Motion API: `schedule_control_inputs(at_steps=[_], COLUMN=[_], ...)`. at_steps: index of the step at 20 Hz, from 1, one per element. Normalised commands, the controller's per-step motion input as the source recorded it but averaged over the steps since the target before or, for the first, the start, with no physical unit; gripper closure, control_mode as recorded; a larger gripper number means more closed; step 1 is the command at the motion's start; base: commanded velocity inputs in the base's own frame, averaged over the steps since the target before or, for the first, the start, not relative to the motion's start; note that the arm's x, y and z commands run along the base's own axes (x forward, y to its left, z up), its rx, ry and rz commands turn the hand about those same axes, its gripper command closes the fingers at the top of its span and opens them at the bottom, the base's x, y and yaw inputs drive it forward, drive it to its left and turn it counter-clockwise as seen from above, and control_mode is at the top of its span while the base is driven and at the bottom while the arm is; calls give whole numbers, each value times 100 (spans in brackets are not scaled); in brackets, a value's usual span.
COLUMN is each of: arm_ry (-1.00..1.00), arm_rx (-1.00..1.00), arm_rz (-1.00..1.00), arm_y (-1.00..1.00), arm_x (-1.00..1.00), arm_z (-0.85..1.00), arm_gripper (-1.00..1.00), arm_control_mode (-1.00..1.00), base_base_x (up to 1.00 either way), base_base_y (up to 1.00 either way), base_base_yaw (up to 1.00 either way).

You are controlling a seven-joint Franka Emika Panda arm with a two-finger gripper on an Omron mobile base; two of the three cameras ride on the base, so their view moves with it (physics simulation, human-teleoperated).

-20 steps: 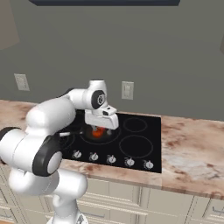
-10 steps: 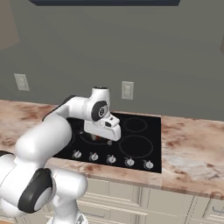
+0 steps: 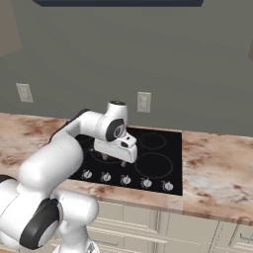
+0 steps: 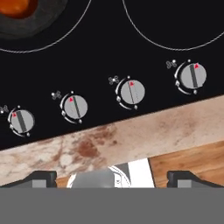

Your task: Place the pan on the center burner on the stove. Then place the tomato and the onion in the pan and turn on the center burner.

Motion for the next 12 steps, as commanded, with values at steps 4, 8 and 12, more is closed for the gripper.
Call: schedule_control_inputs(at_steps=[4, 8, 12], arm_ry=[-5, -11, -16], arm_rx=[6, 3, 0], arm_rz=[1, 0, 0], arm_y=[0, 0, 0], arm_x=[0, 0, -4], arm_z=[0, -7, -12], arm_gripper=[-100, -100, -100], arm_control_mode=[-100, -100, -100], base_base_x=[0, 0, 0], base_base_y=[0, 0, 0], base_base_yaw=[0, 0, 0])
